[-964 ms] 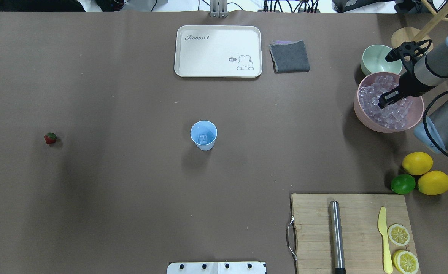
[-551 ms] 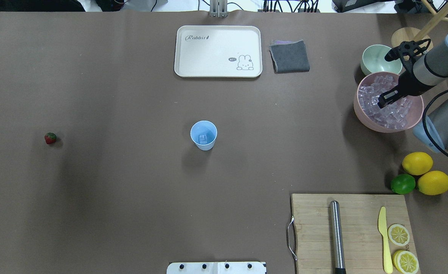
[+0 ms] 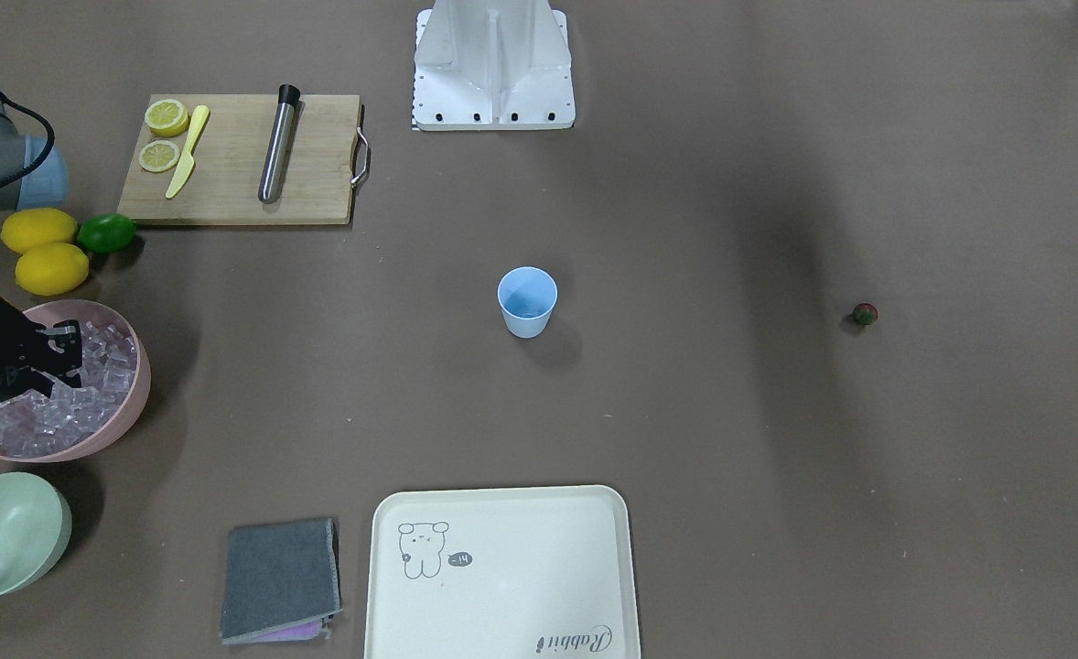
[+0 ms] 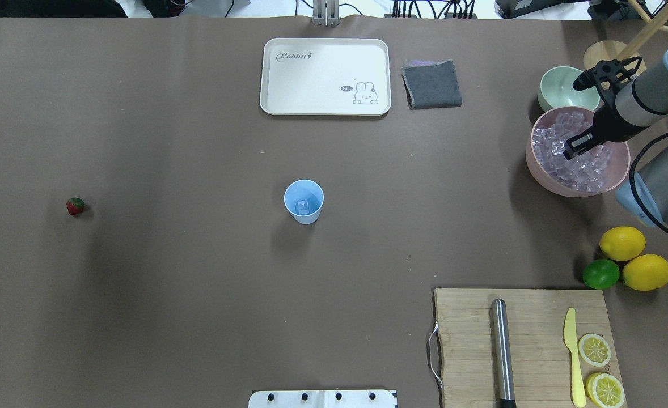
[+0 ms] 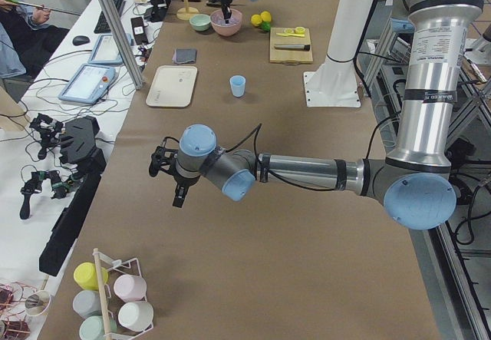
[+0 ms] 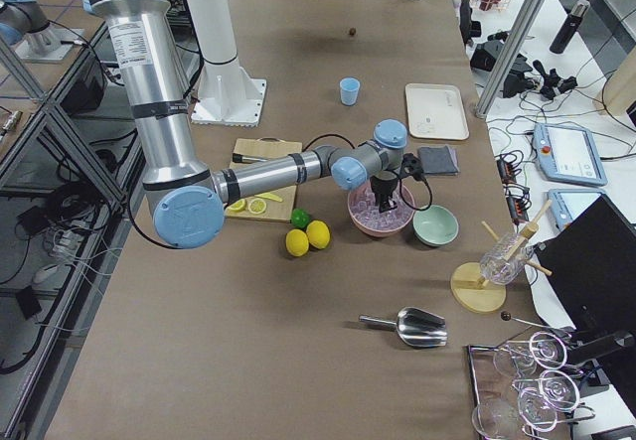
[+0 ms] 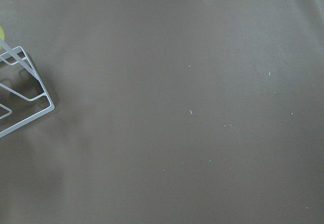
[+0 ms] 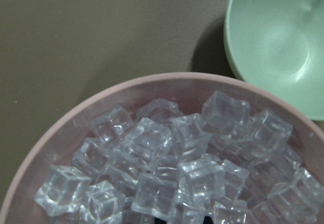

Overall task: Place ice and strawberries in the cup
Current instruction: 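Lower the right gripper into the ice and grasp another cube, then carry the second ice cube with the right gripper to the blue cup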

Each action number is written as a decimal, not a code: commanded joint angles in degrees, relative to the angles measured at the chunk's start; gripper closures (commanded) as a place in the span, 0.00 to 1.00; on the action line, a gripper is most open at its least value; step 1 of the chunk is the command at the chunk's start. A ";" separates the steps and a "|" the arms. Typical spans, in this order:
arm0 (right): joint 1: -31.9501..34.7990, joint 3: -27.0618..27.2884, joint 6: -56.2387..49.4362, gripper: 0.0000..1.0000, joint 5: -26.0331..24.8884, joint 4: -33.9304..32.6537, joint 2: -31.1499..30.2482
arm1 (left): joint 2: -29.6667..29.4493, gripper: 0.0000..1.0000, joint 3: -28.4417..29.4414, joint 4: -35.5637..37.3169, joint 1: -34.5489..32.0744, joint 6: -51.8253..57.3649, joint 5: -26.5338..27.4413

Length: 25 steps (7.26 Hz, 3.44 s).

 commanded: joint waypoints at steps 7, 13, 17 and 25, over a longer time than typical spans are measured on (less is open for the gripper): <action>1.22 3.09 -0.09 0.88 1.25 -1.31 0.00 | 0.10 0.03 -0.04 -0.09 0.00 -0.17 0.00; 1.59 9.95 0.26 0.92 2.22 -24.65 13.67 | 0.97 0.03 -0.04 -1.32 0.00 -0.35 0.00; -9.28 8.46 19.53 0.94 -2.75 -29.62 27.75 | 0.80 0.03 0.22 -1.32 0.09 -0.35 0.79; -33.83 6.63 46.75 0.93 -22.37 -27.53 39.11 | 0.89 0.03 -0.39 -1.41 0.44 -0.26 0.79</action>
